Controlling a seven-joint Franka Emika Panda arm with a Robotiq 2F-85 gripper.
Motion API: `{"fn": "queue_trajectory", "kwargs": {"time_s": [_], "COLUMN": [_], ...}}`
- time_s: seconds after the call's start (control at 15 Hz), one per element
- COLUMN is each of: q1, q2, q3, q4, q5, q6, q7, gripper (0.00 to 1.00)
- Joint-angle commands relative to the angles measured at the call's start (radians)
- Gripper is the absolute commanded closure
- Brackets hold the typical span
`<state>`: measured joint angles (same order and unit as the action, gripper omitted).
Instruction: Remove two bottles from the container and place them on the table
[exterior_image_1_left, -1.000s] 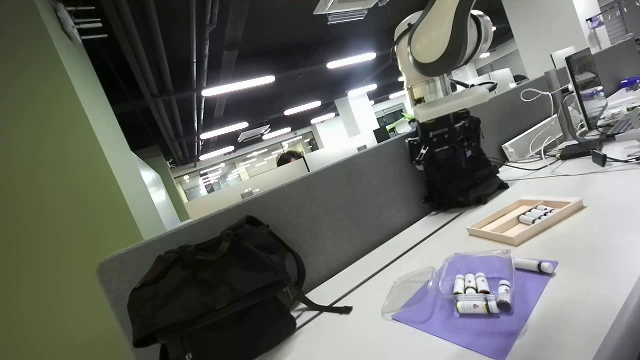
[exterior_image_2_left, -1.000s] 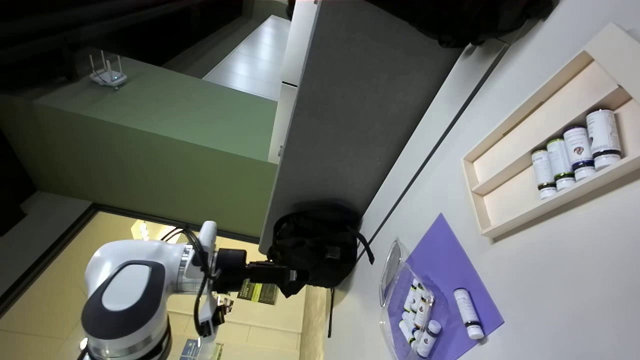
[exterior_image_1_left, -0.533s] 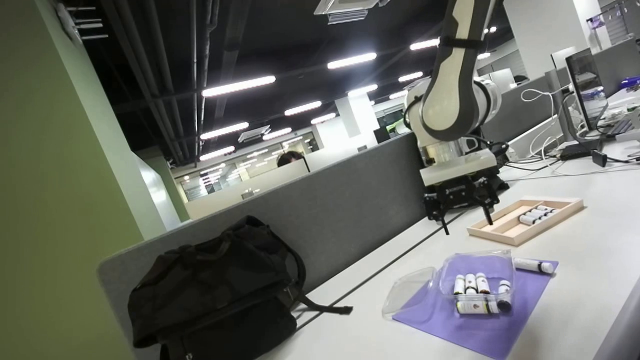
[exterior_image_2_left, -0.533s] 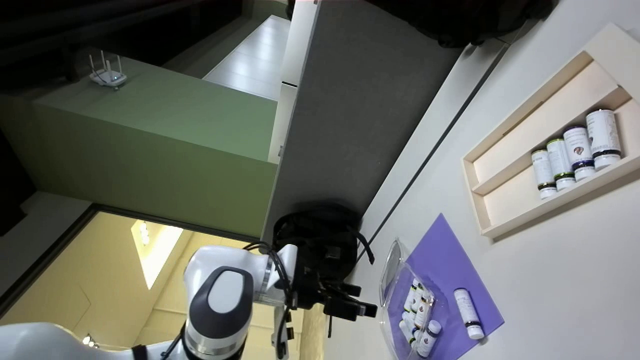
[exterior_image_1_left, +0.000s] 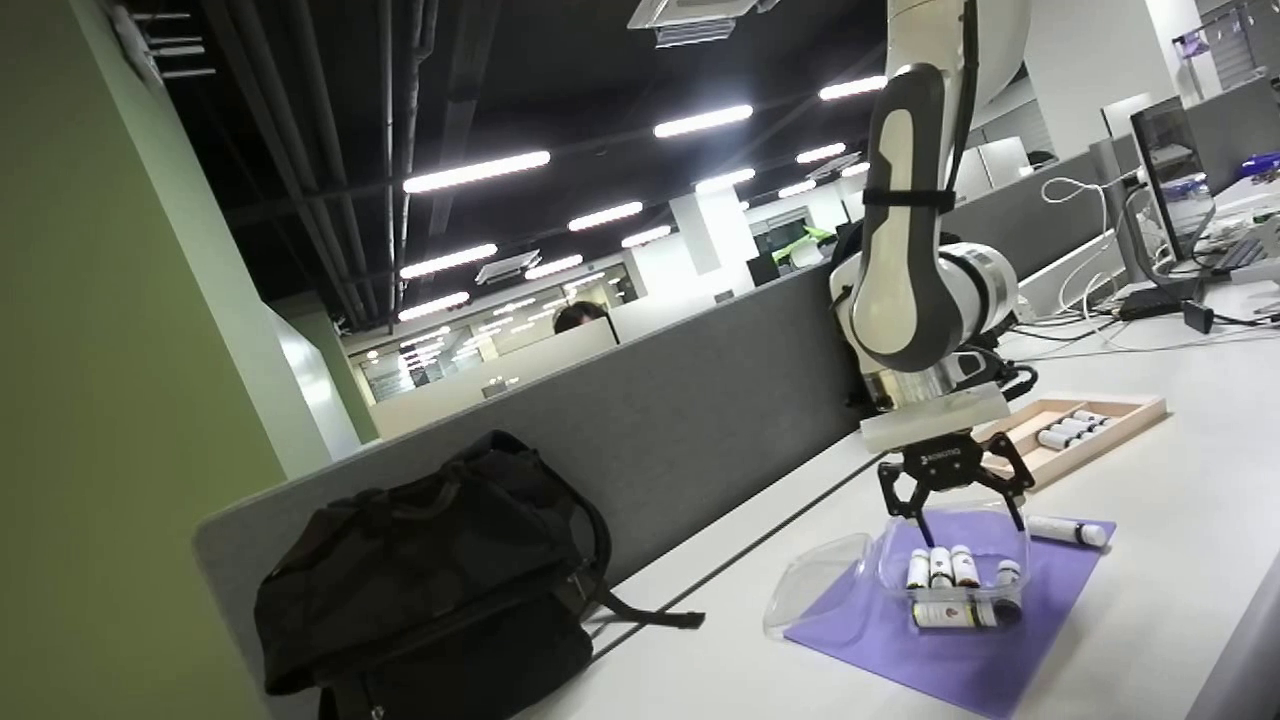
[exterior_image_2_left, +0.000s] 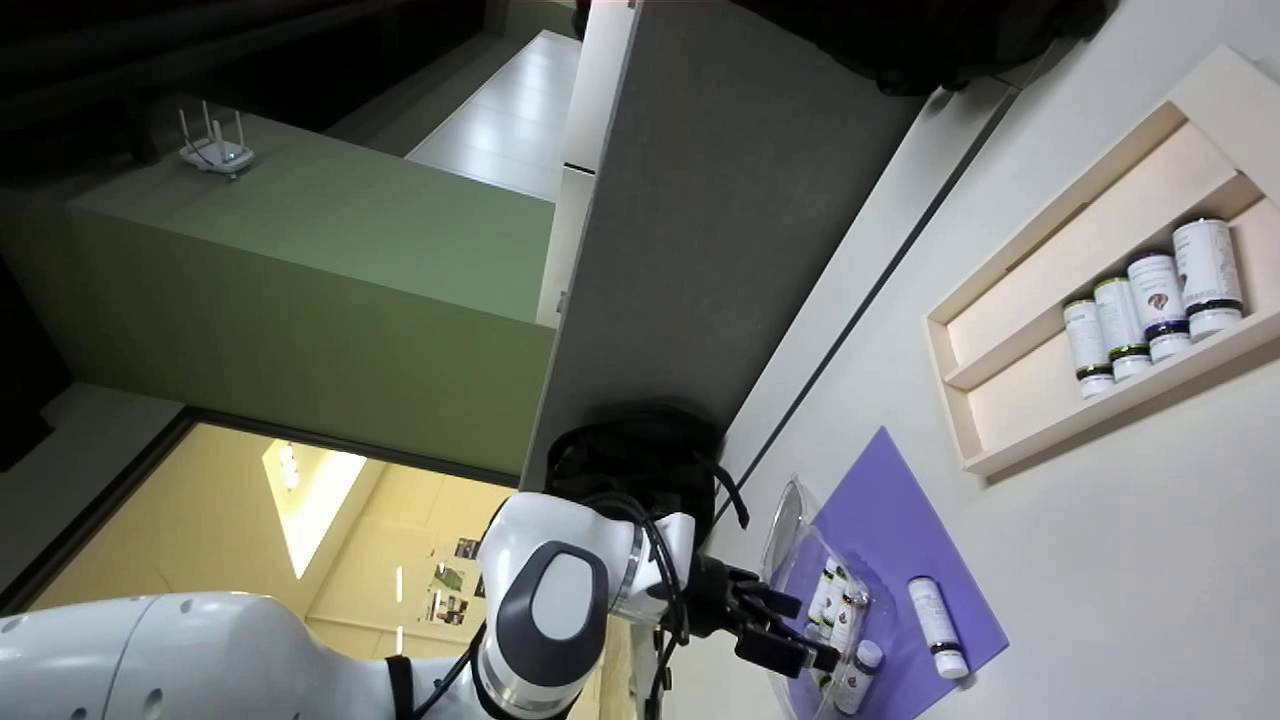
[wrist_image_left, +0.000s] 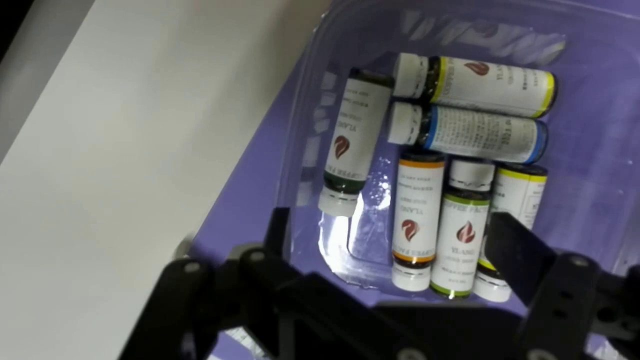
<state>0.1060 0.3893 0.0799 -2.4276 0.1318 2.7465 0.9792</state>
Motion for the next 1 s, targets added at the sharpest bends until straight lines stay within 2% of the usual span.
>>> {"fn": "queue_trajectory", "kwargs": {"time_s": [0.0, 0.33, 0.87, 0.93], "q1": [0.04, 0.071, 0.161, 0.165], "q2": [0.02, 0.065, 0.151, 0.159], "q3": [-0.02, -0.04, -0.146, -0.15], "q4": [0.02, 0.023, 0.033, 0.034], "q5": [0.046, 0.058, 0.04, 0.042], "q6": [0.048, 0.105, 0.248, 0.257], "q7": [-0.01, -0.02, -0.064, -0.075], "gripper": [0.0, 0.0, 0.0, 0.25]}}
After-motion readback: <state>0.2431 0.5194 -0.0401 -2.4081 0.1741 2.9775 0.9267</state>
